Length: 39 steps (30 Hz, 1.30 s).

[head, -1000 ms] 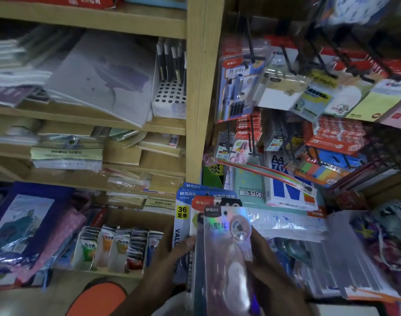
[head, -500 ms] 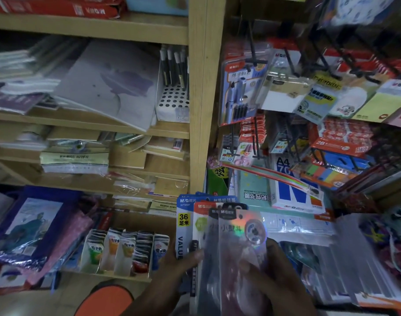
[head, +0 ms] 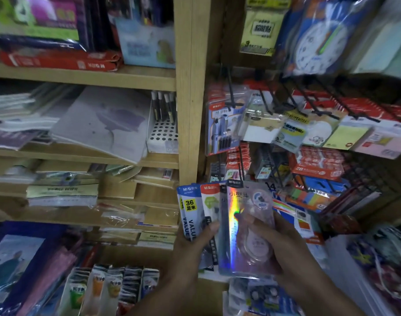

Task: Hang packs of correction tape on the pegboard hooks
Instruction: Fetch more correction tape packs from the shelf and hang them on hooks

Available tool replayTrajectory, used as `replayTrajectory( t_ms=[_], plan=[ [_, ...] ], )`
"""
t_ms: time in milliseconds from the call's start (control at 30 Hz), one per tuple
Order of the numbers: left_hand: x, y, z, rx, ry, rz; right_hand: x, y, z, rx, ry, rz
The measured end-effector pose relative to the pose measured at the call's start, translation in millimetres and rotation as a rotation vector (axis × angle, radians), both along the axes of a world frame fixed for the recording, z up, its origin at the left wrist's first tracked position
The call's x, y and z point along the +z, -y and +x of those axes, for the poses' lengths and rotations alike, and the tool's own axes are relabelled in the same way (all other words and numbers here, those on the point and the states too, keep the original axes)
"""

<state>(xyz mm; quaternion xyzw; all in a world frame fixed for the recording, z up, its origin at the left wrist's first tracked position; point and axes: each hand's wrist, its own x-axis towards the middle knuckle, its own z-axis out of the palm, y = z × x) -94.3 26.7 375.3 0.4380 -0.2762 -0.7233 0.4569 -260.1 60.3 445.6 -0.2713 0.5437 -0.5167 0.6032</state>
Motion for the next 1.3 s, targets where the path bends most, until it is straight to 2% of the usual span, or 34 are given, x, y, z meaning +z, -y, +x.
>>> replayTrajectory(
  t_ms=[200, 400, 700, 1067, 1300],
  plan=[
    [10.5, 17.4, -13.6, 0.044, -0.067, 0.009, 5.8, 12.6, -17.9, -0.224, 0.134, -0.053],
    [13.5, 28.6, -21.9, 0.024, -0.023, -0.030, 10.5, 19.7, -25.8, -0.309, 0.200, -0.072],
    [11.8, 32.1, -32.9, -0.049, -0.057, -0.072, 24.6, 29.0, -19.5, -0.104, -0.117, -0.162],
    [4.4, 31.4, -29.6, -0.037, -0.139, -0.075, 26.5, 26.9, -25.2, -0.153, -0.106, -0.151],
    [4.6, 21.7, -31.6, -0.009, -0.128, -0.100, 23.3, 10.2, -16.9, -0.050, -0.094, -0.051]
  ],
)
